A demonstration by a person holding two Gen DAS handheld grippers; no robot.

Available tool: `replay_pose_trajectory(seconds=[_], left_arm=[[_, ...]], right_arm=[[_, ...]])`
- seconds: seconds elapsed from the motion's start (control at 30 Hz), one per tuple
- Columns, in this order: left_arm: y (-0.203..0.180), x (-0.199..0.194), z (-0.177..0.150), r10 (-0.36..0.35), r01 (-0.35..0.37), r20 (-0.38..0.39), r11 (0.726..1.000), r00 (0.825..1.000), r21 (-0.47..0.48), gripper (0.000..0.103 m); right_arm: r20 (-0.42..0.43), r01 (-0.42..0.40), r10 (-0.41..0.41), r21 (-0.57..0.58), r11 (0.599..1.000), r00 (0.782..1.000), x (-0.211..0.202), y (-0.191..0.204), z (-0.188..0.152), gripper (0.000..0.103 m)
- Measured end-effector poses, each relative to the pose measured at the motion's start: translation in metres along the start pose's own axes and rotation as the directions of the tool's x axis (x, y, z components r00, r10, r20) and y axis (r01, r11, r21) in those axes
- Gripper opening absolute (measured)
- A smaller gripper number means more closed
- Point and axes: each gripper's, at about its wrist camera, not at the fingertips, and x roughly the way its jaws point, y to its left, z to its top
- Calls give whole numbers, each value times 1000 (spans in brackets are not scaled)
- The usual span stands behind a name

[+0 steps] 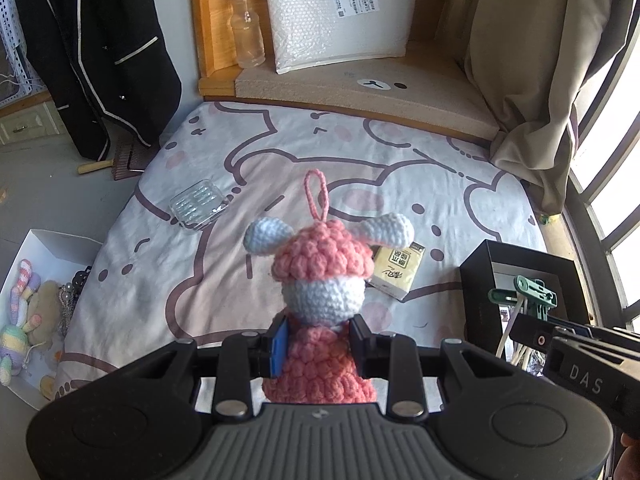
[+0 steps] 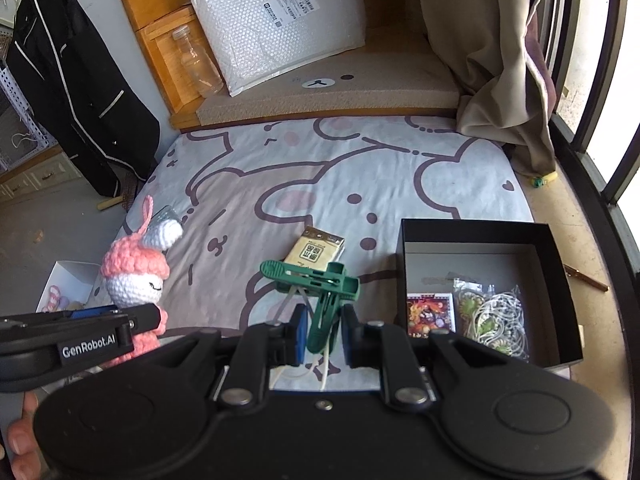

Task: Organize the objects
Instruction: 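Lift the bunny with the left tool while the right tool carries the clothespin toward the black box, then lower the bunny into the black box while the right tool lowers the clothespin beside it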

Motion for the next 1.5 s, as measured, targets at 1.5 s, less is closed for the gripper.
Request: replay_pose_trajectory(seconds=[1.5], left_arm=[[-162, 26, 13, -220, 217, 13, 970, 975, 113, 34]], right_arm=[[57, 145, -156, 167, 975, 986, -27, -163, -10, 18]])
